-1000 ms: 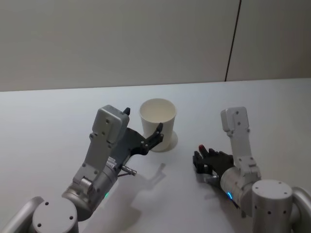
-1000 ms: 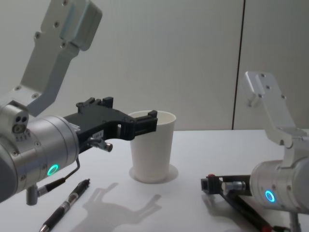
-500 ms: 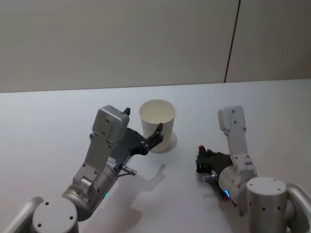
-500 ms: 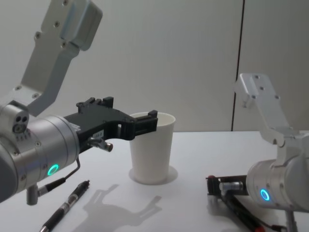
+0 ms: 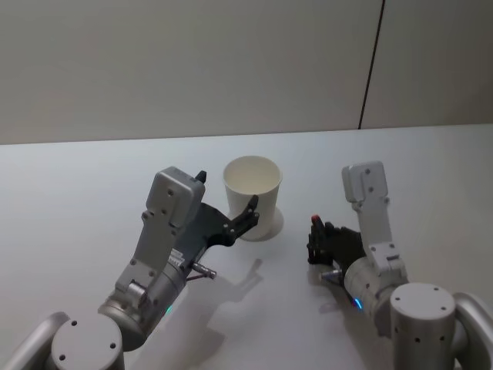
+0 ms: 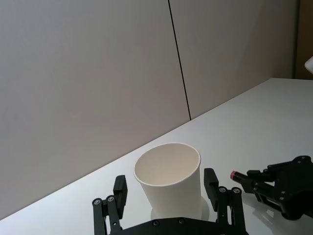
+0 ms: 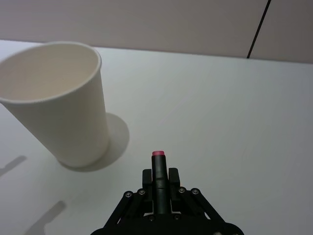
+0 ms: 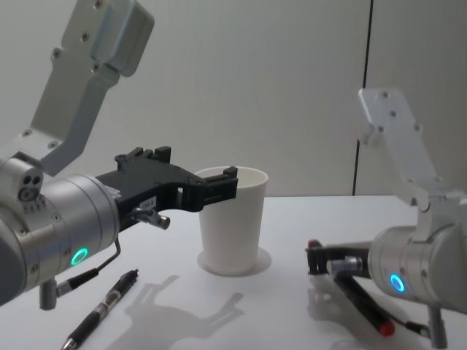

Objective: Place the pen into the pen holder.

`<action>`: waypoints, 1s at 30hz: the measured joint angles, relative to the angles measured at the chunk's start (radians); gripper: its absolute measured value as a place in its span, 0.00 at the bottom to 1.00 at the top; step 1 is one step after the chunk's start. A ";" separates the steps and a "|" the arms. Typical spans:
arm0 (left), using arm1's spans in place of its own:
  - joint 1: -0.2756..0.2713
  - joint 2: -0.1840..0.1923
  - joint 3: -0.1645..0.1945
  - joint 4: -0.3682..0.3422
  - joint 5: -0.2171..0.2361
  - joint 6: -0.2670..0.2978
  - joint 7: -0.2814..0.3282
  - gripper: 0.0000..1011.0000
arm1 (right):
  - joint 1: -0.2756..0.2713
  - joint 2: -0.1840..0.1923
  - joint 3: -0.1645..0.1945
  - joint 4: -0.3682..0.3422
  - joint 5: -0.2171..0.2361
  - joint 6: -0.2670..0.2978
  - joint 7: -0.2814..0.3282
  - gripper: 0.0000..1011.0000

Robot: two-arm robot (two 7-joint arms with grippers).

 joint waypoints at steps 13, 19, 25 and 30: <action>0.000 0.000 0.000 0.000 0.000 0.000 0.000 0.99 | -0.027 0.025 -0.002 -0.048 -0.056 -0.171 0.056 0.18; 0.000 0.000 0.000 0.000 0.000 0.000 0.000 0.99 | -0.036 0.038 0.000 -0.059 -0.069 -0.254 0.090 0.18; 0.000 0.000 0.000 0.000 0.000 0.000 0.000 0.99 | -0.042 0.051 0.005 -0.062 -0.076 -0.362 0.140 0.18; 0.000 0.000 0.000 0.000 0.000 0.000 0.000 0.99 | -0.042 0.062 0.009 -0.056 -0.077 -0.462 0.191 0.18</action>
